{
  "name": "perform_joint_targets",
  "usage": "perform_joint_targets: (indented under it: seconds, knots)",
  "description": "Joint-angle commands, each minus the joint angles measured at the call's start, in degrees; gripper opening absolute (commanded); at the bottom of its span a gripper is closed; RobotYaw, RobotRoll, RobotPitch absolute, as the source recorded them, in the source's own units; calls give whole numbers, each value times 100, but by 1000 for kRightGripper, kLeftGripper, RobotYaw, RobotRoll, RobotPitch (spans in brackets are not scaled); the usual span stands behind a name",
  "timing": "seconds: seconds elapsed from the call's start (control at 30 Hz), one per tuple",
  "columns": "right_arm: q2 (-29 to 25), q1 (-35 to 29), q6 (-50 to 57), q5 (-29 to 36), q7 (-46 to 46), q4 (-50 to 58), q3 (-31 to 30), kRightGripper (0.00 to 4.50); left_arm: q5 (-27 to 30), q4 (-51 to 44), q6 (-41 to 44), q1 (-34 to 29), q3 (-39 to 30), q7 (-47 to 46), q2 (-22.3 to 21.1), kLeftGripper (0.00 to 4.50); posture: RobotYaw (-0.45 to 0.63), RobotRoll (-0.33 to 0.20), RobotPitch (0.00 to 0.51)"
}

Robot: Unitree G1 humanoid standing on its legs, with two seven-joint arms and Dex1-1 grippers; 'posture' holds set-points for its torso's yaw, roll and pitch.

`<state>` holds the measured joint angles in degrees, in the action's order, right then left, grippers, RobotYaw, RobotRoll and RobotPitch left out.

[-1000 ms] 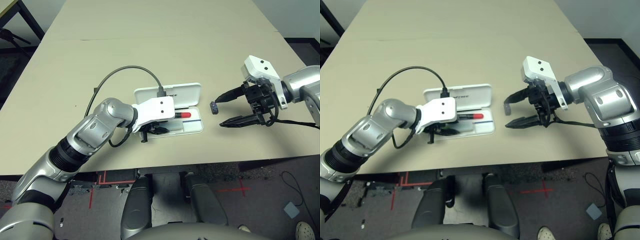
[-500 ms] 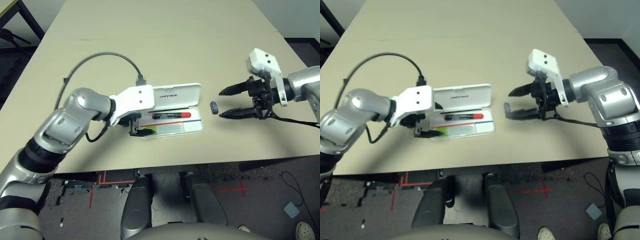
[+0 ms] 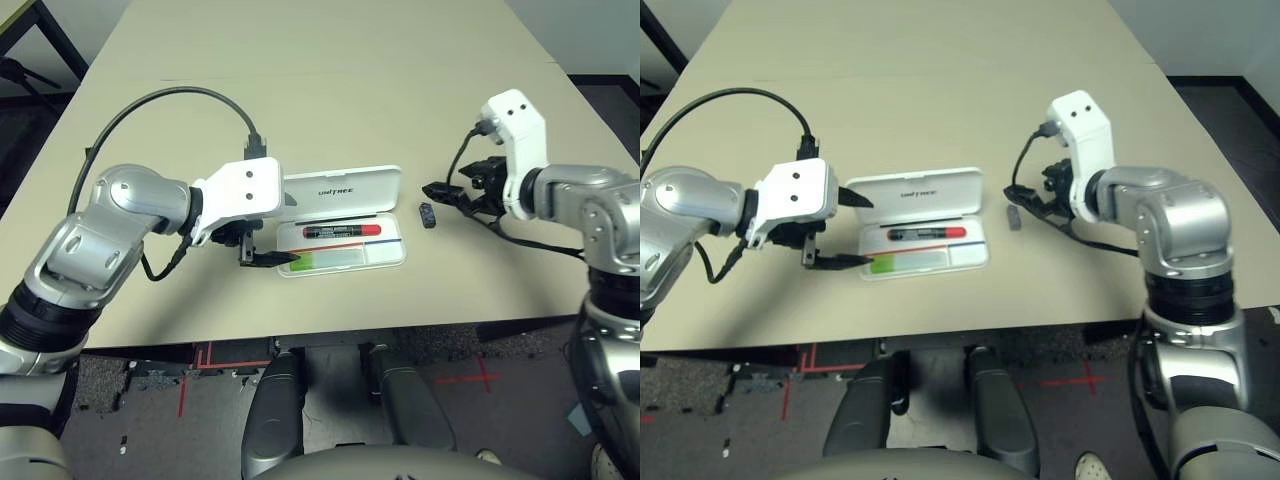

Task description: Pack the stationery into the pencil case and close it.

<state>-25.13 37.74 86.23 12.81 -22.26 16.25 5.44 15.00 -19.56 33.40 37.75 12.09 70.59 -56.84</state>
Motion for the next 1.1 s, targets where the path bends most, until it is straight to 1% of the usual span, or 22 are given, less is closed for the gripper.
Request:
perform_joint_targets:
  seconds: [0.03, 0.23, 0.43, 0.7, 0.9, 1.0, 1.03, 1.1]
  knots:
    - [256, -123, 299, -184, 462, 239, 192, 4500, 27, -47, -105, 65, 7, 203, -52, 4480, -36, 0, 232]
    - [677, -274, 334, -239, 853, 288, 232, 4500, 18, -100, -95, 77, -18, 279, -59, 4480, -32, 0, 232]
    - [904, -405, 126, -258, 1067, 127, 87, 4500, -1, -157, -62, 77, -46, 299, -102, 4480, -13, 0, 229]
    - [1105, -489, -53, -248, 1206, -102, -167, 4500, -9, -230, -7, 27, -67, 235, -113, 4480, 3, 0, 225]
    - [1166, -469, 110, -204, 1218, -73, -215, 4500, 4, -290, 43, -25, -71, 188, -100, 4480, 7, 0, 227]
    - [1143, -488, 112, -211, 1216, -79, -247, 3898, 7, -305, 57, -33, -65, 172, -94, 4500, 8, 0, 227]
    - [1132, -486, 113, -213, 1215, -83, -257, 3581, 8, -300, 57, -31, -64, 169, -90, 4500, 8, 0, 227]
    - [1108, -489, 126, -205, 1206, -71, -265, 2784, 11, -304, 59, -32, -59, 163, -89, 4500, 6, 0, 227]
